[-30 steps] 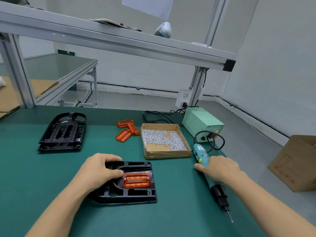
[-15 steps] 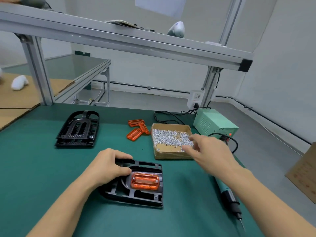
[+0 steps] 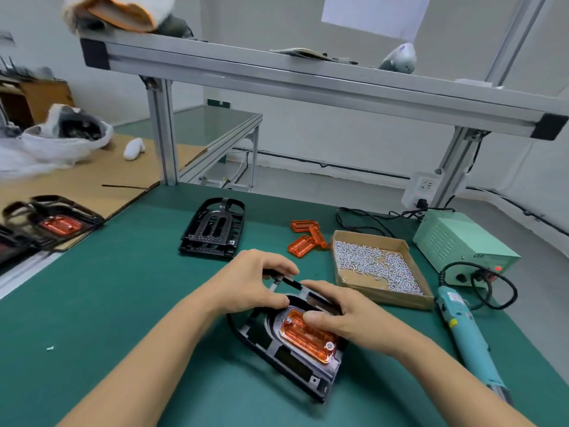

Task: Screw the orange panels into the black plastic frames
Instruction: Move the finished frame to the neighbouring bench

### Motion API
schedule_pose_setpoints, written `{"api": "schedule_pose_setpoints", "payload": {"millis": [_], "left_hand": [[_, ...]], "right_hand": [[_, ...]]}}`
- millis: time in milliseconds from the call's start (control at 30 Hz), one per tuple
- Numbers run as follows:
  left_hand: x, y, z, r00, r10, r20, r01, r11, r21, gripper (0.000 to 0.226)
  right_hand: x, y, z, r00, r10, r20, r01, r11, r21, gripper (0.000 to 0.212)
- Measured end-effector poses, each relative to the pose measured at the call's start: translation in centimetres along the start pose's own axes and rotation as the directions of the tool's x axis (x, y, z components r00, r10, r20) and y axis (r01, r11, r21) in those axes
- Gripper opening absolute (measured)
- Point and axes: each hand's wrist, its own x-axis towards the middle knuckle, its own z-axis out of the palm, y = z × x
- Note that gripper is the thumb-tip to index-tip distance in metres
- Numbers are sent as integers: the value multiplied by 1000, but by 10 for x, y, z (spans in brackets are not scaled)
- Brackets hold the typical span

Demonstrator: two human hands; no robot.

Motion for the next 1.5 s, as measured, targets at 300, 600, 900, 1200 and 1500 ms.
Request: {"api": "schedule_pose_setpoints", "payload": {"millis": [300, 600, 900, 1200, 1500], "left_hand": [[-8, 0, 7, 925, -76, -373, 61, 997, -53, 68], [-68, -4, 27, 824, -387, -415, 100, 819, -565, 84], [-89, -20, -6, 574, -525, -629, 33, 782, -622, 98], [-108, -60, -68, 395, -636, -663, -65, 701, -711, 89], [-96, -113, -141, 217, -686, -694, -29, 706, -707, 85]], "right_hand": [[10, 16, 20, 960, 34, -279, 91, 902, 423, 44], [49, -14, 52, 945, 65, -321, 181, 712, 678, 53], [101, -76, 110, 973, -18, -229, 187, 643, 743, 50], [151, -136, 150, 983, -90, -159, 171, 760, 627, 51], [226, -182, 181, 970, -174, -171, 211, 950, 229, 47]]}}
